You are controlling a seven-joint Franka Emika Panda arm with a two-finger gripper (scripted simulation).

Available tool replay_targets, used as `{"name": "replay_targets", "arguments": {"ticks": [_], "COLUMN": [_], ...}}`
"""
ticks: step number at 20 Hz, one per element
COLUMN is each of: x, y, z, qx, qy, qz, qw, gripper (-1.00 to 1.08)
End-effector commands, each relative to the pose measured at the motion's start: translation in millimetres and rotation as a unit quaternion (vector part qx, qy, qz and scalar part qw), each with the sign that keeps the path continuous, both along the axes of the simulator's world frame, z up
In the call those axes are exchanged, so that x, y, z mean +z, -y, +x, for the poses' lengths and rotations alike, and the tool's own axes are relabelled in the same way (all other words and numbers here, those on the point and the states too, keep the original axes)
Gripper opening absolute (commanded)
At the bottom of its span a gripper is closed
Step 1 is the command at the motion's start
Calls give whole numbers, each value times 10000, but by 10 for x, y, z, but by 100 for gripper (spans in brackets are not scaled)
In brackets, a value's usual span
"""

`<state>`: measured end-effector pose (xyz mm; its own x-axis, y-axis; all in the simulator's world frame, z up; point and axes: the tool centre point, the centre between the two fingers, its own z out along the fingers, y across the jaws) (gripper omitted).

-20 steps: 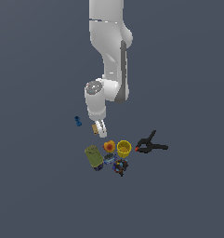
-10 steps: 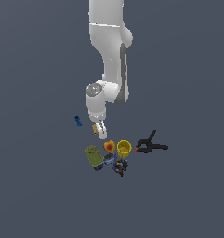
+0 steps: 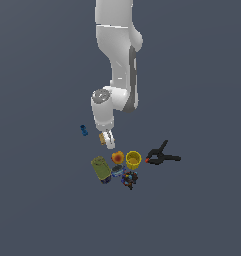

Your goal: Pick up a designated object from a clutter of objects.

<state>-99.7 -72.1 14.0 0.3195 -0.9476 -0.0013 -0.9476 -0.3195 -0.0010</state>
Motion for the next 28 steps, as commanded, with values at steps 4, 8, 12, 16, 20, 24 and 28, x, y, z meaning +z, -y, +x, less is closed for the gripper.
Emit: {"name": "replay_targets", "arguments": {"ticks": [4,8,12,16,20,24,28], "x": [121,295,540,857,1210,1564,1919], "y": [50,122,231,371,526,679,827], "z": [54,127,231,364,514,666,822], "qx": [-3,-4,-10,-15,-21,-24,-25], "qy": [3,1,-6,-12,-16,-18,-19], "qz": [-1,-1,-8,-19,-31,-39,-42], "qw": [10000,10000,10000,10000,10000,10000,10000], "gripper": [-100,-100,-100,-100,-100,-100,-100]}}
